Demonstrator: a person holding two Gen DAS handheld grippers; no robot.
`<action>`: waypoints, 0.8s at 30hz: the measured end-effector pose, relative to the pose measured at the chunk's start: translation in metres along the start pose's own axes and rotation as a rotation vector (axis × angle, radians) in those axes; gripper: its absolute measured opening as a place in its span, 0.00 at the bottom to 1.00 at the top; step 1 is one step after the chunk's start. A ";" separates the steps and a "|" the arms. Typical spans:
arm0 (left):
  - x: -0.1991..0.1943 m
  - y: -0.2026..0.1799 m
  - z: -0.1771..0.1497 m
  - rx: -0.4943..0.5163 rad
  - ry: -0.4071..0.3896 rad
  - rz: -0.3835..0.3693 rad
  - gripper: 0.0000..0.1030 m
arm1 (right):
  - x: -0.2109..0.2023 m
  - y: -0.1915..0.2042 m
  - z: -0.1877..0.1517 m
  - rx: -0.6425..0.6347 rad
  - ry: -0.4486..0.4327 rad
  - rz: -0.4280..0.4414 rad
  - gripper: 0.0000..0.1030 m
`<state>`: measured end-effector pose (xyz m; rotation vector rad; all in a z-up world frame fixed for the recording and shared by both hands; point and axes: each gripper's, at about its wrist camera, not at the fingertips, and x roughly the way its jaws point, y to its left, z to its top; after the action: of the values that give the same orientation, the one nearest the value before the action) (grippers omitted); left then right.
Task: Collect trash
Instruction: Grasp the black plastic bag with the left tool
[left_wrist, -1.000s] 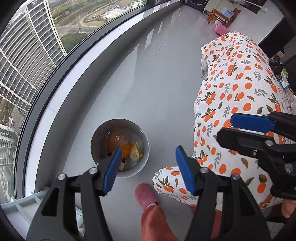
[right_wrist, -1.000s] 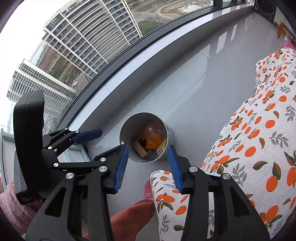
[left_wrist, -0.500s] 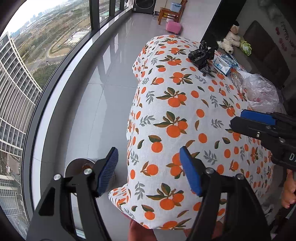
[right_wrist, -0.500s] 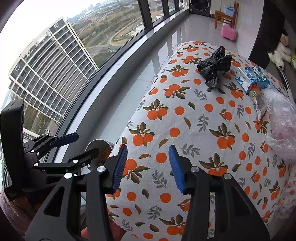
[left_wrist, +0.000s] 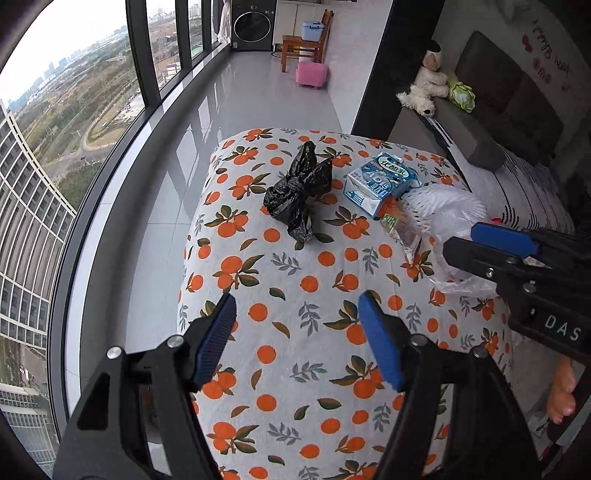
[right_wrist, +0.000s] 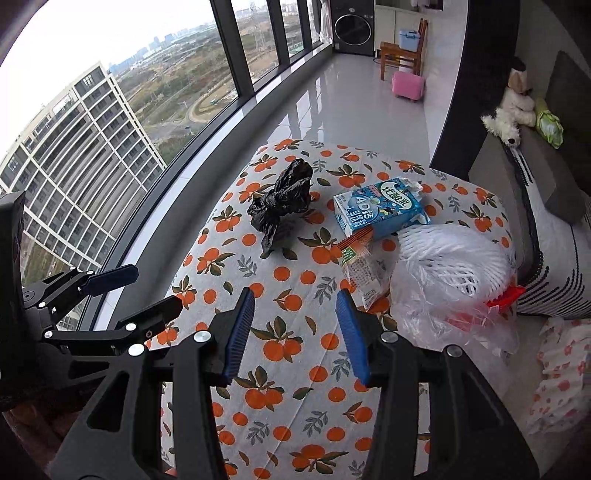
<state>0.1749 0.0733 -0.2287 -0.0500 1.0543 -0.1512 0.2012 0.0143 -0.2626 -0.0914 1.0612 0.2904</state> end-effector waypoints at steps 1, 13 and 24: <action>0.005 -0.002 0.005 0.004 0.001 -0.003 0.67 | 0.005 -0.003 0.004 0.003 0.004 -0.001 0.43; 0.094 0.012 0.064 0.153 0.068 -0.094 0.67 | 0.078 -0.020 0.029 0.102 0.099 -0.122 0.43; 0.164 0.011 0.102 0.287 0.114 -0.162 0.67 | 0.118 -0.035 0.032 0.151 0.165 -0.202 0.43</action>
<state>0.3443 0.0570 -0.3214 0.1346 1.1325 -0.4550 0.2915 0.0103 -0.3519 -0.0876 1.2235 0.0198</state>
